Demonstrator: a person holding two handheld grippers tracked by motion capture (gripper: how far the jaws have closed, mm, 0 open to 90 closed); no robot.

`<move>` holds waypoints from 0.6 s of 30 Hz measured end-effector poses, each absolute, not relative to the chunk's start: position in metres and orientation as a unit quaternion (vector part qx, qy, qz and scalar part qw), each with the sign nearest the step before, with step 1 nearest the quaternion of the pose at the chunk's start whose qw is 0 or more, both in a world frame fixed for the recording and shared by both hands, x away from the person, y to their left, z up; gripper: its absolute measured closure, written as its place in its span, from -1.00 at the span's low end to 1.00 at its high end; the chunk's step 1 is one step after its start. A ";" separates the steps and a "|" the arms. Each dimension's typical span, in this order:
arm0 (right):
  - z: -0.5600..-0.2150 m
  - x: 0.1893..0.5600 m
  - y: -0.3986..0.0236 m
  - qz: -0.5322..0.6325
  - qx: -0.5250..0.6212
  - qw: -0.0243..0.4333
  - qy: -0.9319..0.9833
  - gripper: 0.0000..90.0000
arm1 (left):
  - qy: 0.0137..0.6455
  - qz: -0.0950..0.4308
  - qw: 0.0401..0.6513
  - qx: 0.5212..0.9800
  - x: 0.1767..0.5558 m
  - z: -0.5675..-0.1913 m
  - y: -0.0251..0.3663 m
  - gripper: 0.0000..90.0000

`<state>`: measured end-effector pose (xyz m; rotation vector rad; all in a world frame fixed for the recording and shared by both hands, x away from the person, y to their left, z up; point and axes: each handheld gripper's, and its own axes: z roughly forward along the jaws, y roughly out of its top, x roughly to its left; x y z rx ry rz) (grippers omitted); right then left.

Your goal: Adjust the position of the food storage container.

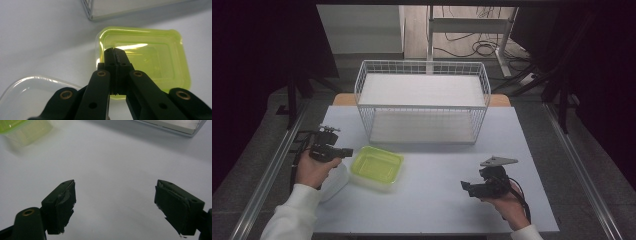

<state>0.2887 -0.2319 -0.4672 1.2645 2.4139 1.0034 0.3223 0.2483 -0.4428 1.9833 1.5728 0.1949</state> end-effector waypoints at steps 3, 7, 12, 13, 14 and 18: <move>-0.469 0.289 -0.231 0.337 0.434 0.118 0.827 -0.62 | 0.595 0.075 0.278 0.751 0.329 -0.449 0.246 1.00; -0.470 0.289 -0.231 0.333 0.434 0.118 0.829 -0.62 | 0.602 0.073 0.260 0.752 0.339 -0.456 0.245 1.00; -0.470 0.289 -0.231 0.344 0.437 0.100 0.825 -0.62 | 0.605 0.068 0.240 0.756 0.348 -0.464 0.247 1.00; -0.469 0.289 -0.231 0.347 0.436 0.098 0.825 -0.62 | 0.606 0.068 0.238 0.756 0.349 -0.466 0.246 1.00; -0.469 0.289 -0.230 0.348 0.434 0.100 0.825 -0.62 | 0.605 0.068 0.233 0.758 0.351 -0.467 0.247 1.00; -0.470 0.289 -0.230 0.345 0.433 0.102 0.826 -0.62 | 0.606 0.063 0.221 0.762 0.355 -0.472 0.248 1.00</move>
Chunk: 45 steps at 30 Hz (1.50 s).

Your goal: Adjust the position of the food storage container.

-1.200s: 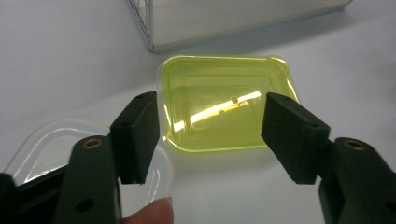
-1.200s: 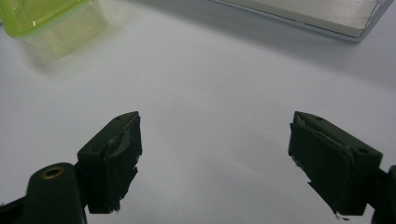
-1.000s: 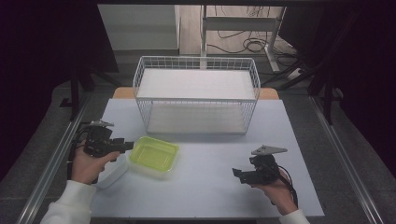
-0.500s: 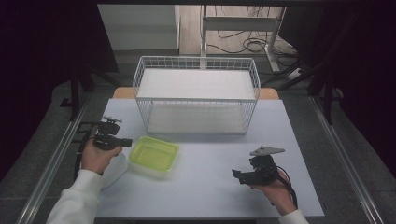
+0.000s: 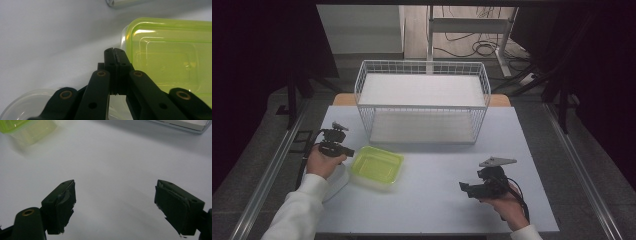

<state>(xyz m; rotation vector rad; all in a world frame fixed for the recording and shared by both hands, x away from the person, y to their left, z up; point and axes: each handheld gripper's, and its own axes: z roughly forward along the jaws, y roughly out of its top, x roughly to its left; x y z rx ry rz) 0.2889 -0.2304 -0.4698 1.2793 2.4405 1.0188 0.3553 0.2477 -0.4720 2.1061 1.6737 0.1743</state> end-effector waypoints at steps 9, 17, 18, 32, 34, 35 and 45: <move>-0.471 0.289 -0.231 0.342 0.434 0.109 0.826 -0.62 | 0.605 0.057 0.205 0.767 0.357 -0.478 0.244 1.00; -0.470 0.289 -0.232 0.343 0.435 0.112 0.825 -0.62 | 0.598 0.045 0.198 0.775 0.357 -0.481 0.236 1.00; -0.470 0.289 -0.232 0.342 0.435 0.112 0.825 -0.62 | 0.595 0.044 0.205 0.776 0.356 -0.480 0.234 1.00; -0.471 0.289 -0.230 0.339 0.433 0.115 0.827 -0.62 | 0.559 0.023 0.222 0.799 0.343 -0.475 0.195 1.00; -0.471 0.289 -0.230 0.339 0.433 0.114 0.827 -0.62 | 0.555 0.021 0.225 0.801 0.343 -0.475 0.188 1.00; -0.471 0.289 -0.230 0.339 0.433 0.114 0.827 -0.62 | 0.555 0.021 0.225 0.801 0.343 -0.475 0.188 1.00; -0.472 0.290 -0.232 0.337 0.435 0.114 0.827 -0.62 | 0.533 0.008 0.241 0.811 0.342 -0.475 0.155 1.00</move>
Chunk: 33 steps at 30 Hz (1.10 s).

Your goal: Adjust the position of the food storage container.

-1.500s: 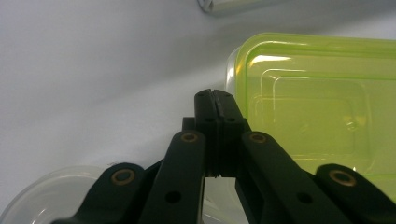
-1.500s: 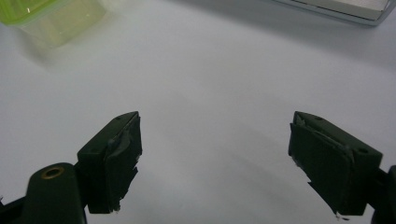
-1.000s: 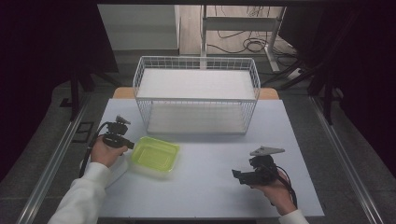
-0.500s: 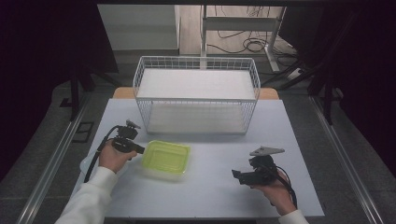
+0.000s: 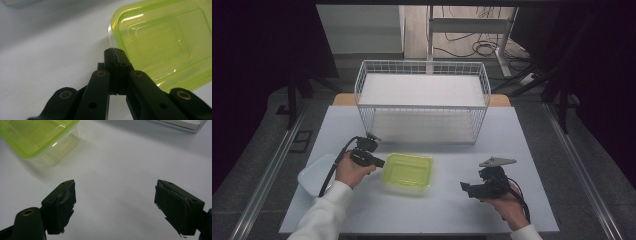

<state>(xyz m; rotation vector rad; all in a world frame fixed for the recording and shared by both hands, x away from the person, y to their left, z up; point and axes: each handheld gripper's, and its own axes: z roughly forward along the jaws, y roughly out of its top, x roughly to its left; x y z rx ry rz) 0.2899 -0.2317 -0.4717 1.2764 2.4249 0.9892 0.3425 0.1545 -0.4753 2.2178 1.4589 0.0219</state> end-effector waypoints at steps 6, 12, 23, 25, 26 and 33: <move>-0.471 0.289 -0.232 0.338 0.435 0.115 0.827 -0.62 | 0.524 0.004 0.243 0.816 0.340 -0.475 0.143 1.00; -0.473 0.290 -0.232 0.334 0.435 0.115 0.829 -0.62 | 0.519 0.002 0.248 0.818 0.340 -0.475 0.137 1.00; -0.473 0.290 -0.232 0.332 0.434 0.114 0.830 -0.62 | 0.517 -0.002 0.251 0.818 0.338 -0.479 0.133 1.00; -0.472 0.290 -0.232 0.333 0.435 0.115 0.829 -0.62 | 0.516 -0.003 0.251 0.819 0.338 -0.479 0.134 1.00; -0.472 0.290 -0.232 0.333 0.435 0.115 0.829 -0.62 | 0.514 -0.004 0.251 0.820 0.337 -0.479 0.134 1.00; -0.473 0.291 -0.233 0.331 0.434 0.114 0.830 -0.62 | 0.508 -0.008 0.251 0.824 0.333 -0.480 0.134 1.00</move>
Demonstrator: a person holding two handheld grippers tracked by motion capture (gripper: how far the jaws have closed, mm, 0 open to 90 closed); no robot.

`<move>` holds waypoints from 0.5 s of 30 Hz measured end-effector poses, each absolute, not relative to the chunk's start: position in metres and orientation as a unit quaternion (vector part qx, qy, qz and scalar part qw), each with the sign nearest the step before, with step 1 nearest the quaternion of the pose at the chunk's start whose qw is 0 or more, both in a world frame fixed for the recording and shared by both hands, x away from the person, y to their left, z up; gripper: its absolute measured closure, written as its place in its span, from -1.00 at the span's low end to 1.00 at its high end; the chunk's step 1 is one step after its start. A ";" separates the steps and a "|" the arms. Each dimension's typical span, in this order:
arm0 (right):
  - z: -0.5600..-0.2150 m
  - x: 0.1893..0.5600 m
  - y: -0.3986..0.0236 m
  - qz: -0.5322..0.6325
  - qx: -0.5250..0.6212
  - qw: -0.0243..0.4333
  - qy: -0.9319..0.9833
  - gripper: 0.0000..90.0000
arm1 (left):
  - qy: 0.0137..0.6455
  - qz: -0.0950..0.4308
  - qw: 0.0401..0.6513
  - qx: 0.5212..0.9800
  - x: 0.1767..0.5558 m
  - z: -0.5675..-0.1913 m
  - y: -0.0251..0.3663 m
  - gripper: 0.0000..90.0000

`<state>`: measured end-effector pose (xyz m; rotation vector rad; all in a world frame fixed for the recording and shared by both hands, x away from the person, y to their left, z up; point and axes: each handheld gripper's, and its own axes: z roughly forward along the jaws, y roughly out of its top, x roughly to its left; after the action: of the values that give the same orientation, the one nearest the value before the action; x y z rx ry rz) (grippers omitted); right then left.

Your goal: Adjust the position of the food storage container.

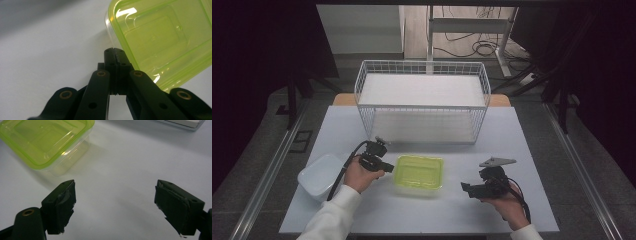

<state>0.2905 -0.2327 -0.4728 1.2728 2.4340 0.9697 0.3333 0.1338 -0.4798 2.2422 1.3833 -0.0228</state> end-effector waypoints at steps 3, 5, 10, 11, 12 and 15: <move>-0.473 0.290 -0.233 0.329 0.435 0.113 0.830 -0.62 | 0.503 -0.011 0.251 0.827 0.330 -0.480 0.133 1.00; -0.473 0.290 -0.232 0.330 0.435 0.113 0.830 -0.62 | 0.500 -0.011 0.252 0.828 0.329 -0.479 0.131 1.00; -0.473 0.290 -0.232 0.330 0.435 0.113 0.830 -0.62 | 0.488 -0.018 0.259 0.833 0.324 -0.479 0.124 1.00; -0.473 0.290 -0.232 0.330 0.435 0.113 0.830 -0.62 | 0.488 -0.018 0.259 0.833 0.324 -0.479 0.124 1.00; -0.473 0.291 -0.233 0.330 0.434 0.114 0.831 -0.62 | 0.484 -0.022 0.259 0.836 0.323 -0.479 0.122 1.00; -0.473 0.291 -0.233 0.330 0.437 0.113 0.829 -0.62 | 0.484 -0.022 0.264 0.834 0.322 -0.479 0.120 1.00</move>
<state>0.2908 -0.2327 -0.4731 1.2810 2.4331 0.9676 0.3216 0.1199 -0.4795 2.2548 1.3088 -0.0597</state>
